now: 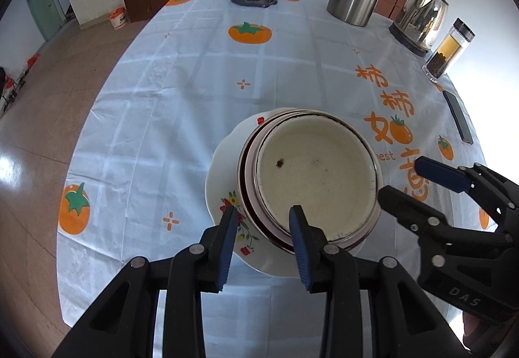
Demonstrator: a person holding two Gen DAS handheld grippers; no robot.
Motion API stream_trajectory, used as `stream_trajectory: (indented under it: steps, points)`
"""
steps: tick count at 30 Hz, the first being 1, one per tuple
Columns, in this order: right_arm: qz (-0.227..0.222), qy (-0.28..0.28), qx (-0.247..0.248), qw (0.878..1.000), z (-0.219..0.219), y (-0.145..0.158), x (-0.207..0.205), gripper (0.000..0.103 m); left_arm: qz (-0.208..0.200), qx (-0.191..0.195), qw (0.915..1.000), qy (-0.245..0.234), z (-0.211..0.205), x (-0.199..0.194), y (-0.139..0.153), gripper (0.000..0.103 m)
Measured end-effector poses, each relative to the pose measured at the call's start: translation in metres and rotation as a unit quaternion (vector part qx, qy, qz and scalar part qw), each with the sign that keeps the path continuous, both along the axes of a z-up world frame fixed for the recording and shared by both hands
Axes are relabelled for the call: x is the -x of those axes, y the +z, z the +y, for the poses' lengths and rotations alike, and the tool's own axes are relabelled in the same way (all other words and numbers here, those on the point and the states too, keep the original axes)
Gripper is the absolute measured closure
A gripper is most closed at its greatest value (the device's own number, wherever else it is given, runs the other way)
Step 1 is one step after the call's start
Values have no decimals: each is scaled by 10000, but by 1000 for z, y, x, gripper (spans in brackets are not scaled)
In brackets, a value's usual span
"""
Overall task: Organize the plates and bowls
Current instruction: 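Open both grippers and pull back from the stacked dishes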
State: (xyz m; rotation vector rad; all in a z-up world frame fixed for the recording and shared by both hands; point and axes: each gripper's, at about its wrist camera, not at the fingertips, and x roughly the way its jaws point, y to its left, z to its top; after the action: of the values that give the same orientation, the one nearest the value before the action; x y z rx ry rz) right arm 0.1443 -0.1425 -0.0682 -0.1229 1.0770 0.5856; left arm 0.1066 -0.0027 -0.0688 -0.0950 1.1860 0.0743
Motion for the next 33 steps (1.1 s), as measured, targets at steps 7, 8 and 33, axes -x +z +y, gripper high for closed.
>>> stream_trajectory:
  steps: [7,8,33]
  points:
    - [-697,-219,-44,9973,-21,43,27,42,-584,-263,9978,-162,-9,27,35,67]
    - [-815,-246,-62,9964,-24,50,32,41,-687,-293,9970,-181,-10,32,42,67]
    - [-3202,-644,-372,9444,-50,157,128,8,-2787,-940,9558,36,-20,122,152,19]
